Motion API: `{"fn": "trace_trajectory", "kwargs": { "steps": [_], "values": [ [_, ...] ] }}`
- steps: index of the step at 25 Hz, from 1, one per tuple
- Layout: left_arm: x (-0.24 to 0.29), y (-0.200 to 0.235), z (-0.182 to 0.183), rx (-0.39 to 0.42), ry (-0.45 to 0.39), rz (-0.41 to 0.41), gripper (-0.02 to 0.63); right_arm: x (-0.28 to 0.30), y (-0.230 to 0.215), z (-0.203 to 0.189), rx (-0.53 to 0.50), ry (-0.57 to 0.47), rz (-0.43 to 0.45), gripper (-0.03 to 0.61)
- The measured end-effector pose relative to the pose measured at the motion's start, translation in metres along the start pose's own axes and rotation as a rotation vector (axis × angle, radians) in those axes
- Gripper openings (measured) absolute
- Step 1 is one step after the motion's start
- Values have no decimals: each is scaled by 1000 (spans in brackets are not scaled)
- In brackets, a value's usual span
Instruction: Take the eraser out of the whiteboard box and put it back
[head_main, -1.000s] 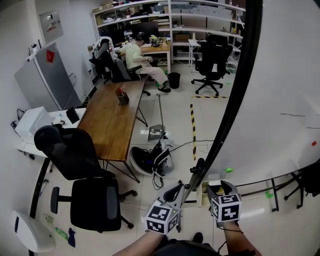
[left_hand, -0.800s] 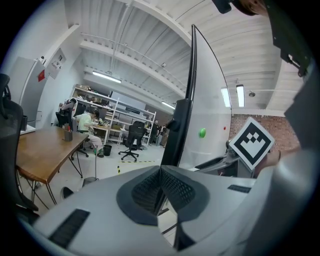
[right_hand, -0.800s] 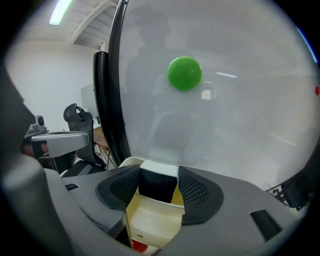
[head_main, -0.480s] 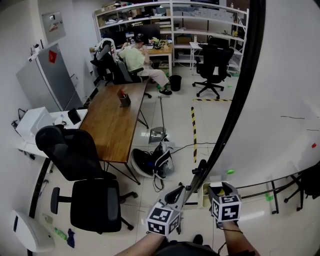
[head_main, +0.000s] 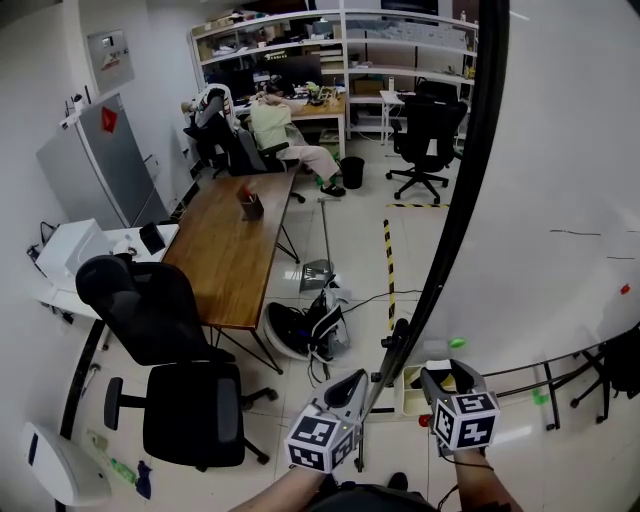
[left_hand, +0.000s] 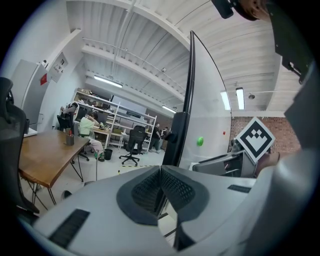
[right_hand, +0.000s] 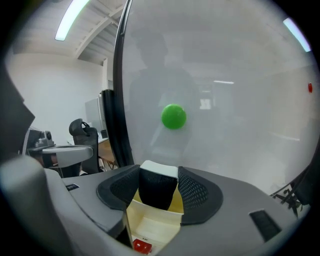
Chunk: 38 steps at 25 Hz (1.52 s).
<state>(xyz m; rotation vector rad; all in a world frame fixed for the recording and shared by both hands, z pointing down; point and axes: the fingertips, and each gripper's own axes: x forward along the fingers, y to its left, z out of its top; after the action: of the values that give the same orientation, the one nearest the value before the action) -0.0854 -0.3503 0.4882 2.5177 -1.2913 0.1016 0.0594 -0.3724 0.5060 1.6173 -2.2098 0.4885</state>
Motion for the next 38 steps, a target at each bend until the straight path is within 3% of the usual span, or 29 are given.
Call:
{"fn": "trace_trajectory", "kwargs": {
  "steps": [15, 24, 38],
  "values": [
    [-30, -32, 60, 38, -125, 16, 29, -103, 10, 76, -12, -240, 124, 262],
    [-45, -59, 76, 38, -160, 9, 28, -135, 12, 89, -13, -286, 171, 262],
    [-50, -116, 75, 64, -162, 85, 26, -170, -21, 87, -10, -325, 288, 262]
  ]
}}
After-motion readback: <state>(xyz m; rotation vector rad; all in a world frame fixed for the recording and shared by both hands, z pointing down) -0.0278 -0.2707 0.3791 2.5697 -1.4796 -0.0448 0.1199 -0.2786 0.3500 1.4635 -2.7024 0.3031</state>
